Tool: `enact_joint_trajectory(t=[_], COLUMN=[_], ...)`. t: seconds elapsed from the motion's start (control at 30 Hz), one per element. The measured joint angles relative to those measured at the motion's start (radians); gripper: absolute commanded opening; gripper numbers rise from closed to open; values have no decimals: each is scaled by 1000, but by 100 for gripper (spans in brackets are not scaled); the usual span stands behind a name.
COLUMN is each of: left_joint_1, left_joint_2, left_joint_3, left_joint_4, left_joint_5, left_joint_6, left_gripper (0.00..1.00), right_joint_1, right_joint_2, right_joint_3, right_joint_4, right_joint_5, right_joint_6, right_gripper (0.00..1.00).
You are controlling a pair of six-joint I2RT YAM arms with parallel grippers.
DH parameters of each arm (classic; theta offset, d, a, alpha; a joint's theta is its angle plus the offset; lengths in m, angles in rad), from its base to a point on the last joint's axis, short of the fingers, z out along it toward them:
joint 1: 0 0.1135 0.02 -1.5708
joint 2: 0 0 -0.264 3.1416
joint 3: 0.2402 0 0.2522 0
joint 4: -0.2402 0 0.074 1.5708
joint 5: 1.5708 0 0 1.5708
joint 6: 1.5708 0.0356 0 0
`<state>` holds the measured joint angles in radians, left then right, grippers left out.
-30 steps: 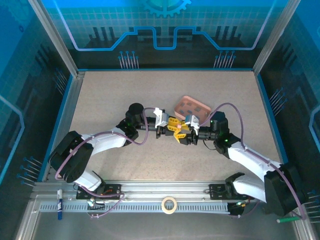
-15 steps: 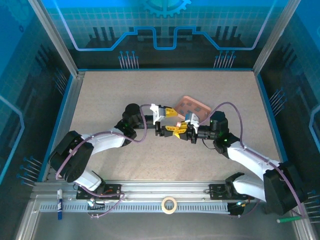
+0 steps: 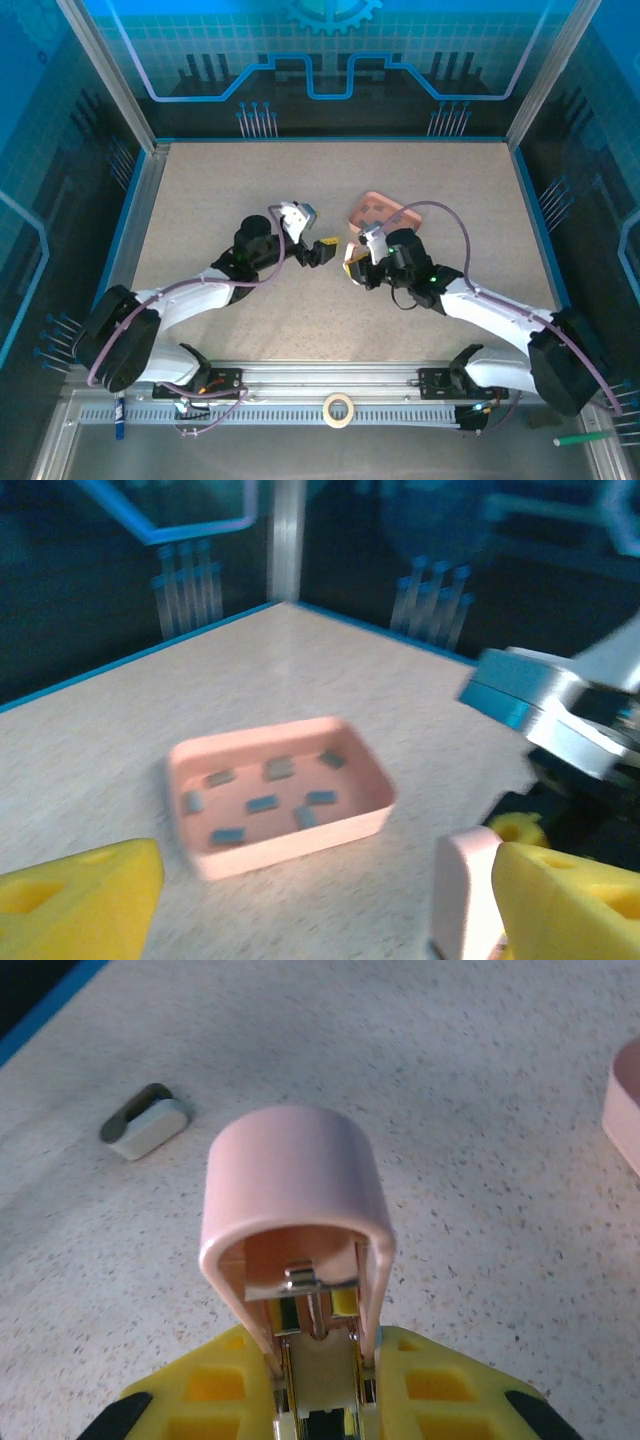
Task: Load the staples into the stapler
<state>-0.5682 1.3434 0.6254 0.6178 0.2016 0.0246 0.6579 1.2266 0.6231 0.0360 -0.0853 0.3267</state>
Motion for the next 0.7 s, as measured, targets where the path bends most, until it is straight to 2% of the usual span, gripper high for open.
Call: enact_joint_trajectory(t=[0.2, 0.3, 0.57, 0.7], left_joint_1=[48, 77, 141, 170], left_joint_2=[-69, -93, -117, -128], left_joint_3=[0, 0, 0, 0], left_joint_4=[-204, -293, -459, -504], left_joint_5=[-232, -309, -415, -433], left_joint_6=[-110, -167, -257, -266], left_gripper=[92, 93, 96, 96], right_joint_1=[69, 101, 200, 239], right_joint_2=[208, 330, 616, 692], right_joint_3=[216, 337, 597, 654], right_joint_4=[-167, -245, -409, -448], right_joint_5=[149, 208, 315, 361], right_joint_6=[175, 268, 459, 521], right_gripper=[18, 19, 20, 20])
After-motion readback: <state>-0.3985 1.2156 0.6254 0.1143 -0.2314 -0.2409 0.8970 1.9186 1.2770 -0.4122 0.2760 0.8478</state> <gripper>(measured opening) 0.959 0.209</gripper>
